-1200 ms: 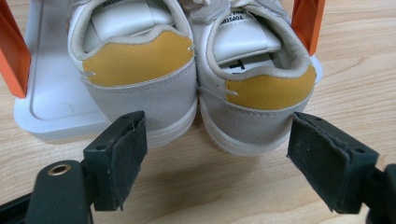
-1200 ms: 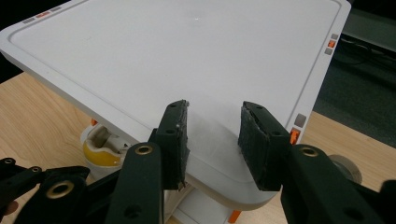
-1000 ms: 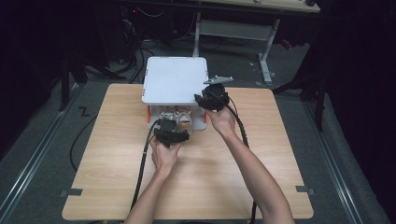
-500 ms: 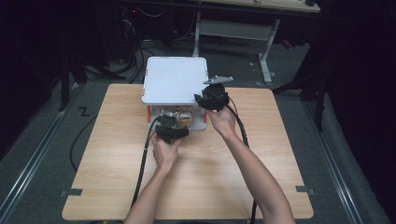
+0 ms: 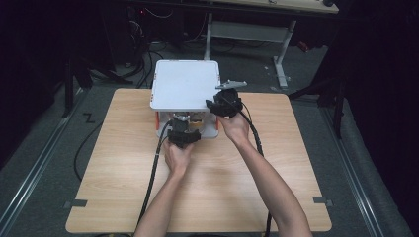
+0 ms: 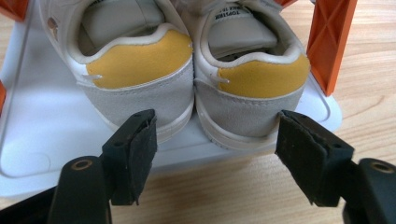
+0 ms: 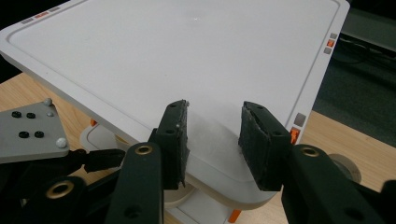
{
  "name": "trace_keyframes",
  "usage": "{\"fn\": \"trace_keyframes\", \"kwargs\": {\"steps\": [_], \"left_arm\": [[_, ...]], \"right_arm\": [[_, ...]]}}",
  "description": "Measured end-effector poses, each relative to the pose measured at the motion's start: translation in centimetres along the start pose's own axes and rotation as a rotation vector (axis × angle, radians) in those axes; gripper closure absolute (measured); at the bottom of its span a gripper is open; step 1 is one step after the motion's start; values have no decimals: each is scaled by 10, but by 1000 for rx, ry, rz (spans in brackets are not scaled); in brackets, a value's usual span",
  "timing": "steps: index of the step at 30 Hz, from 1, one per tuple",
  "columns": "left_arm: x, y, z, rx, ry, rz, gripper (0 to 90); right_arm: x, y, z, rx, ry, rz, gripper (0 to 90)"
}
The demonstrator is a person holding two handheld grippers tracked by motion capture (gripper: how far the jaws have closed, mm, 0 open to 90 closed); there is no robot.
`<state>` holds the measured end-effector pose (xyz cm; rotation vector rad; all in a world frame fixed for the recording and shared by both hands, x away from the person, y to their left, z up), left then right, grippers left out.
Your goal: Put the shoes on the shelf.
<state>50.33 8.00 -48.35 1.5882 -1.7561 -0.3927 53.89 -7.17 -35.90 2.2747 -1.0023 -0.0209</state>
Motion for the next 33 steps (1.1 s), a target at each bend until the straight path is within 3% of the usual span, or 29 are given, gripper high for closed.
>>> {"fn": "trace_keyframes", "kwargs": {"steps": [9, 20, 21, 26, 32, 33], "left_arm": [[-1, -5, -1, 27, 3, -3, 311], [-3, -6, -1, 11, -51, -40, 318], [-3, -6, -1, 15, -42, -37, 314], [-13, 2, 0, 16, -49, -19, 316], [-27, 14, 2, 12, -45, 6, 340], [-30, 21, 4, -2, -59, 9, 339]], "right_arm": [[0, 0, 0, -1, -2, 4, 618], [0, 0, 0, -2, 1, 5, 613], [0, 0, 0, -1, -1, 4, 611], [0, 2, 0, 3, 15, 28, 594], [-3, 10, -1, 22, 21, 9, 559], [-5, 13, -1, 10, 39, 1, 542]]}}
Point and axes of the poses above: each handheld gripper's, and its own axes: y roughly backward along the jaws, z roughly out of its underside, x roughly to its right, the point moved 2 cm from there along -y, roughly forward along the jaws, and after that the axes turned 14 degrees about y, right-handed, at the moved point
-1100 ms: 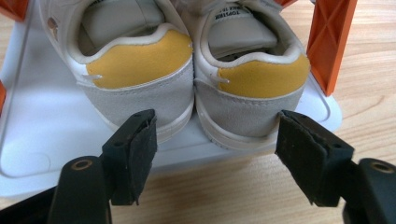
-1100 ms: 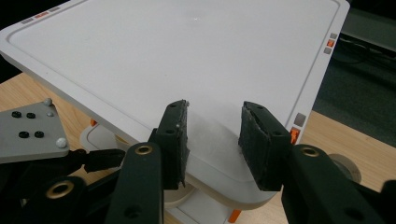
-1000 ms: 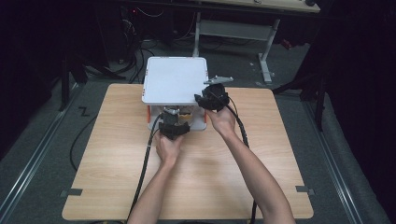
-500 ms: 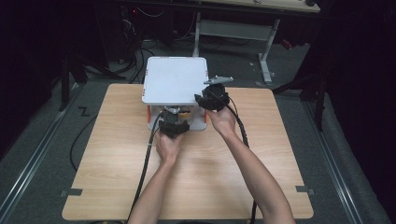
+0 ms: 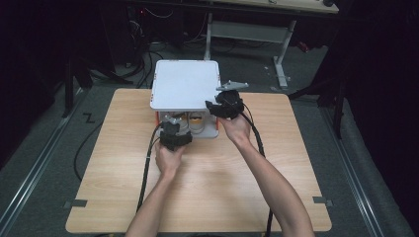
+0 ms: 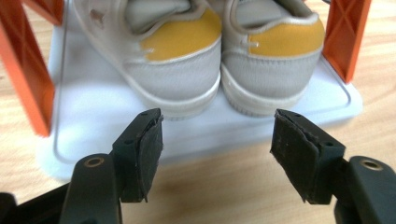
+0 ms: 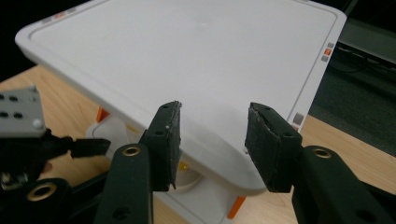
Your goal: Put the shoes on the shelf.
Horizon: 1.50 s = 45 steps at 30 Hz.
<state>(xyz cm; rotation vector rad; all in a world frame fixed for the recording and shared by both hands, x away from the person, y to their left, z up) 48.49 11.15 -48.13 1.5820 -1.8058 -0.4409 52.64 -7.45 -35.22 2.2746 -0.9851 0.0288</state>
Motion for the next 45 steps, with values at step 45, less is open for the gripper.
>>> {"fn": "trace_keyframes", "kwargs": {"steps": [45], "left_arm": [[5, 101, 24, 73, -89, 251, 326]], "right_arm": [[5, 122, 108, 110, -29, -90, 502]]}}
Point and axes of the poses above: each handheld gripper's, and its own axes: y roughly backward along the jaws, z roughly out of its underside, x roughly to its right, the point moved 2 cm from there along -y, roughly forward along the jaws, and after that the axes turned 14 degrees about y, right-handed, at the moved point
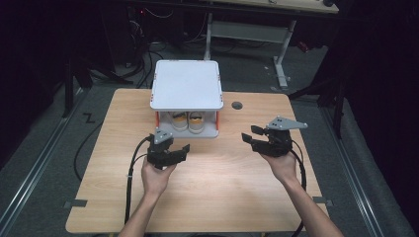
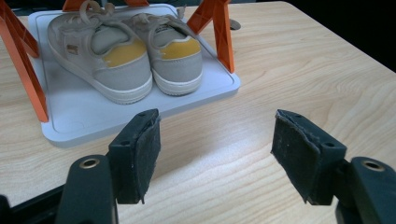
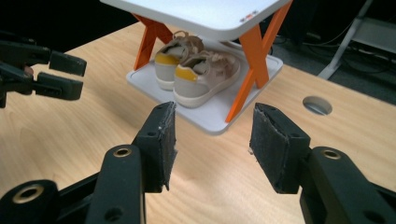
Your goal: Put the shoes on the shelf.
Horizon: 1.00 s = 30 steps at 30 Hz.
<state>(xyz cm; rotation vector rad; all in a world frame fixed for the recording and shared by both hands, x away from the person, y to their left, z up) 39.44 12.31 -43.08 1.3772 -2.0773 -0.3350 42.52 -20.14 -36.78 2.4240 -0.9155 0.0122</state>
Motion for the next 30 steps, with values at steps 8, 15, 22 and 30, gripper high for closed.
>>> {"fn": "trace_keyframes", "kwargs": {"steps": [8, 15, 22, 30], "left_arm": [[-6, 11, 8, 17, 13, 5, 321], [-12, 14, 20, 10, 9, -8, 321], [-24, 15, 31, -6, 35, -14, 319], [-36, 13, 42, -27, 58, -40, 319]], "right_arm": [[-1, 19, 25, 20, -28, 29, 505], [6, 25, 51, 6, -77, 54, 506], [13, 27, 81, -23, -141, 76, 506], [15, 25, 100, -55, -172, 95, 506]]}}
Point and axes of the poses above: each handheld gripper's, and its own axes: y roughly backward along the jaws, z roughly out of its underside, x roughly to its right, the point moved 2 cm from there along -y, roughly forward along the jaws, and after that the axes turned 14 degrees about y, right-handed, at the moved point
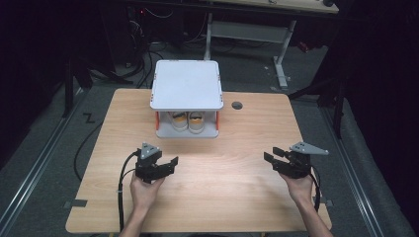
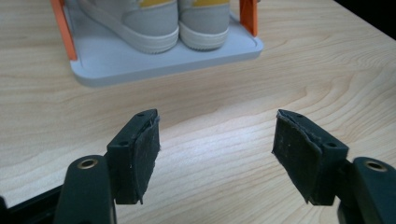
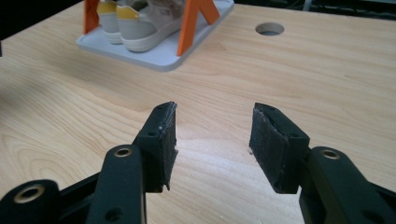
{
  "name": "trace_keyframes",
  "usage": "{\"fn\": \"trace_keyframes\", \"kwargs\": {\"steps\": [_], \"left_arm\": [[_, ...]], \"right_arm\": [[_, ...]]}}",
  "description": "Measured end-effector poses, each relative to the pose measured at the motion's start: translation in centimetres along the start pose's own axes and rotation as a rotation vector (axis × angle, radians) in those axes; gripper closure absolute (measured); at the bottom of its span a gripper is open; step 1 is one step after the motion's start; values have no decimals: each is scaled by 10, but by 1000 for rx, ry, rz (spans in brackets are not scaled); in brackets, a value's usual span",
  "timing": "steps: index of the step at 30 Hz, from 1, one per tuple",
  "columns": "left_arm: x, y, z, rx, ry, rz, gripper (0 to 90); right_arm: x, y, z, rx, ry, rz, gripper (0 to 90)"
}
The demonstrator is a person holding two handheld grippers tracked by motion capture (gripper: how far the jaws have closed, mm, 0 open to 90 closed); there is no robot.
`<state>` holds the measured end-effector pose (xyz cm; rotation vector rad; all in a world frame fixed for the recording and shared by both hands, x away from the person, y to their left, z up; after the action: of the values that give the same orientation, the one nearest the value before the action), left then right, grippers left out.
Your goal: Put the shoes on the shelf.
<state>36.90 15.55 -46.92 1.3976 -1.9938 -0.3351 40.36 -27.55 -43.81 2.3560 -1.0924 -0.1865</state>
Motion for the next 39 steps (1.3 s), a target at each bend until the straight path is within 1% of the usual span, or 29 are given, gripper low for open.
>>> {"fn": "trace_keyframes", "kwargs": {"steps": [1, 2, 5, 6, 7, 10, 12, 13, 14, 15, 16, 17, 18, 20, 22, 23, 24, 26, 27, 28, 29, 30, 32, 34, 36, 39], "left_arm": [[-3, -3, 4, -5, 11, -13, 319], [-5, -3, 6, -9, 8, -17, 319], [-9, -6, 12, -21, 20, -31, 320], [-9, -6, 12, -21, 20, -31, 321], [-12, -8, 15, -30, 18, -43, 321], [-15, -10, 19, -38, 18, -55, 322], [-19, -13, 24, -50, 17, -73, 323], [-19, -13, 24, -50, 17, -73, 324], [-22, -17, 27, -65, 22, -79, 325], [-22, -17, 27, -65, 22, -79, 325], [-24, -20, 30, -75, 42, -81, 325], [-26, -21, 31, -82, 44, -89, 326], [-27, -22, 32, -81, 52, -94, 327], [-29, -22, 33, -68, 48, -97, 332], [-29, -22, 32, -68, 46, -104, 332], [-30, -23, 32, -65, 39, -113, 332], [-29, -23, 33, -59, 33, -122, 332], [-28, -25, 33, -49, 15, -139, 331], [-26, -26, 34, -50, -1, -155, 328], [-26, -26, 34, -53, -16, -162, 325], [-26, -26, 34, -53, -16, -162, 323], [-25, -27, 34, -59, -29, -172, 323], [-23, -28, 35, -59, -41, -185, 319], [-22, -28, 35, -60, -45, -188, 319], [-20, -29, 35, -62, -60, -208, 316], [-19, -29, 35, -65, -72, -213, 310]], "right_arm": [[1, -2, 5, -11, -7, 6, 506], [2, -4, 8, -14, -12, 8, 507], [3, -8, 16, -31, -27, 11, 507], [3, -8, 16, -31, -27, 11, 507], [4, -12, 23, -47, -34, 16, 507], [5, -15, 27, -57, -37, 22, 507], [5, -19, 34, -81, -45, 28, 506], [5, -19, 34, -81, -45, 28, 506], [6, -21, 38, -96, -44, 35, 506], [6, -21, 38, -96, -44, 35, 506], [8, -24, 43, -108, -43, 45, 505], [8, -24, 44, -113, -42, 49, 504], [9, -26, 47, -122, -40, 56, 502], [10, -28, 50, -134, -43, 65, 500], [12, -29, 52, -141, -46, 70, 494], [12, -30, 54, -151, -45, 75, 493], [13, -32, 56, -166, -35, 91, 489], [13, -33, 57, -171, -29, 96, 487], [12, -36, 60, -189, -17, 112, 480], [11, -37, 61, -196, -14, 116, 478], [11, -39, 63, -207, -8, 120, 475], [11, -39, 63, -207, -8, 120, 475], [9, -42, 65, -222, 17, 141, 460], [8, -42, 65, -226, 23, 150, 444], [9, -42, 65, -229, 15, 156, 428], [9, -42, 65, -230, 13, 159, 421]]}}
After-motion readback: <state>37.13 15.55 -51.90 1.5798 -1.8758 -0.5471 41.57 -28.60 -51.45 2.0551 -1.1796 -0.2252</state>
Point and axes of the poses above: each handheld gripper's, and its own axes: y roughly backward along the jaws, z roughly out of its underside, x roughly to its right, the point moved 2 cm from there along -y, roughly forward along the jaws, and after that the axes turned 14 degrees about y, right-handed, at the moved point
